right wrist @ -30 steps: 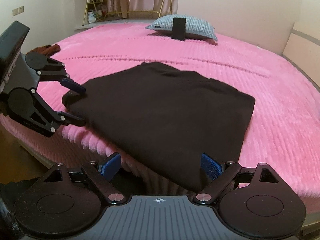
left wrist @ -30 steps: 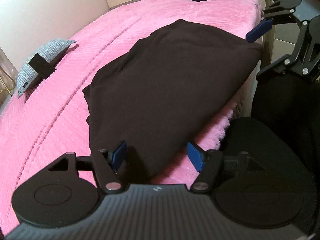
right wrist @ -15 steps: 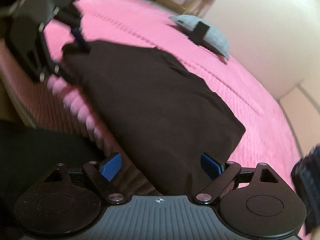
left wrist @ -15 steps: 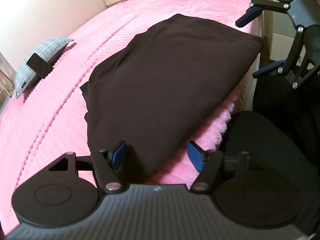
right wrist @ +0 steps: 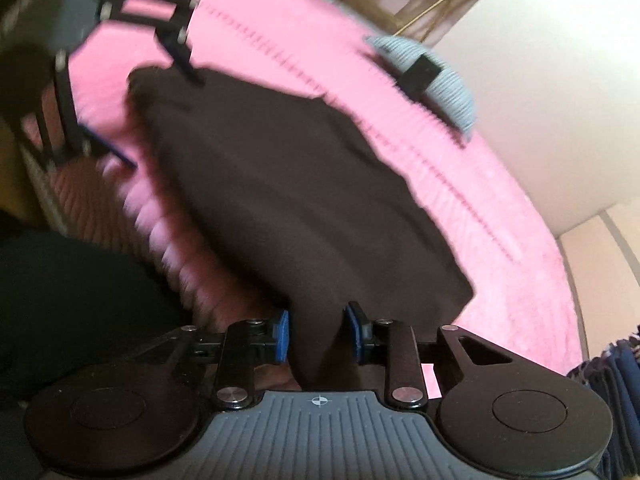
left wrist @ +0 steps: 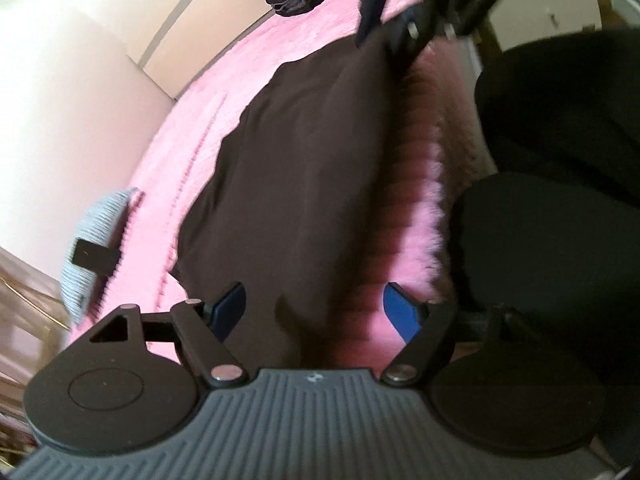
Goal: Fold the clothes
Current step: 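Grasp the folded sweater edge with both grippers, then lift the folded sweater with both grippers and carry it to the clothes stack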
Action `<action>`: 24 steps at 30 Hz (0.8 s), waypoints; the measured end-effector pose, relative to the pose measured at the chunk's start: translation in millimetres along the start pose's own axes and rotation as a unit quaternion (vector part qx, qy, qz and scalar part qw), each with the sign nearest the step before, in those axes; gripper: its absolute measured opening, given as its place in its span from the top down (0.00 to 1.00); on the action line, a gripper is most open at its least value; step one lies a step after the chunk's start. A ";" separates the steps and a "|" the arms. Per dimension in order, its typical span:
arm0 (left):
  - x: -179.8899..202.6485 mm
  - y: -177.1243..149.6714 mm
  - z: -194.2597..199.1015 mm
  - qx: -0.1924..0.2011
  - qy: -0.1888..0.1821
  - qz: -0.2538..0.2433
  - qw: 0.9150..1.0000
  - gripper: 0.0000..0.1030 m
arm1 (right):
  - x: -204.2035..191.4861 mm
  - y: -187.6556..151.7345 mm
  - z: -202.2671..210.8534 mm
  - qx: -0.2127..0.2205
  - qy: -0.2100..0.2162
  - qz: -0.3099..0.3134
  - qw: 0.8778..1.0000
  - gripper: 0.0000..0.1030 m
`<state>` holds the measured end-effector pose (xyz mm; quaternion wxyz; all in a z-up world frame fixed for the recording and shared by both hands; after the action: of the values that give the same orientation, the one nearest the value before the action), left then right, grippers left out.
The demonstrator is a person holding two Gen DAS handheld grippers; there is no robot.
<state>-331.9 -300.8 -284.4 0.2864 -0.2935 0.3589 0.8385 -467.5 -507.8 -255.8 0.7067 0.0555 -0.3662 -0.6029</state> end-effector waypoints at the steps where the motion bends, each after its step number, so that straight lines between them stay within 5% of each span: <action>1: 0.6 1.0 -2.5 0.000 0.006 -0.007 1.000 0.31 | 2.8 1.7 3.2 0.004 -0.003 -0.005 1.000 0.73; 6: 0.5 -2.0 -21.5 -0.018 0.039 -0.069 0.997 0.46 | -1.2 -2.8 6.1 0.004 -0.011 -0.006 1.000 0.73; 9: 0.5 -5.5 -27.4 -0.028 0.039 -0.096 0.994 0.73 | -11.5 -8.5 3.3 -0.009 -0.023 -0.009 1.000 0.71; 10: 0.8 -5.5 -26.2 -0.028 0.036 -0.100 0.994 0.82 | -16.1 -9.8 1.5 -0.015 -0.026 -0.005 1.000 0.62; 13: -8.1 -2.3 -21.4 -0.028 0.022 -0.072 0.997 0.86 | -30.3 -14.0 -1.4 -0.015 -0.043 0.013 0.999 0.38; 17: -49.4 2.9 -18.9 -0.029 -0.039 0.070 0.996 0.87 | -37.7 -17.4 -10.4 -0.013 -0.052 0.030 0.998 0.38; 21: -67.2 2.6 -23.9 -0.034 -0.075 0.105 0.991 0.87 | -27.3 -23.1 -32.9 -0.017 -0.090 0.062 0.994 0.39; 24: -71.2 3.3 -30.4 -0.044 -0.102 0.109 0.988 0.86 | -10.7 -29.8 -47.0 -0.012 -0.074 0.070 0.995 0.71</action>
<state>-278.3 -345.3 -250.6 0.2156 -0.1780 0.3207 0.9049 -464.3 -523.3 -310.2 0.7188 -0.0239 -0.4133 -0.5585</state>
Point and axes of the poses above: each gripper's, at about its wrist camera, not at the fingertips, and z roughly against the way its jaws point, x to its right, y to its top, the point moved 3 cm from there along -z, roughly the way its jaws point, and after that the axes turned 5 degrees about y, right-handed, at the moved point
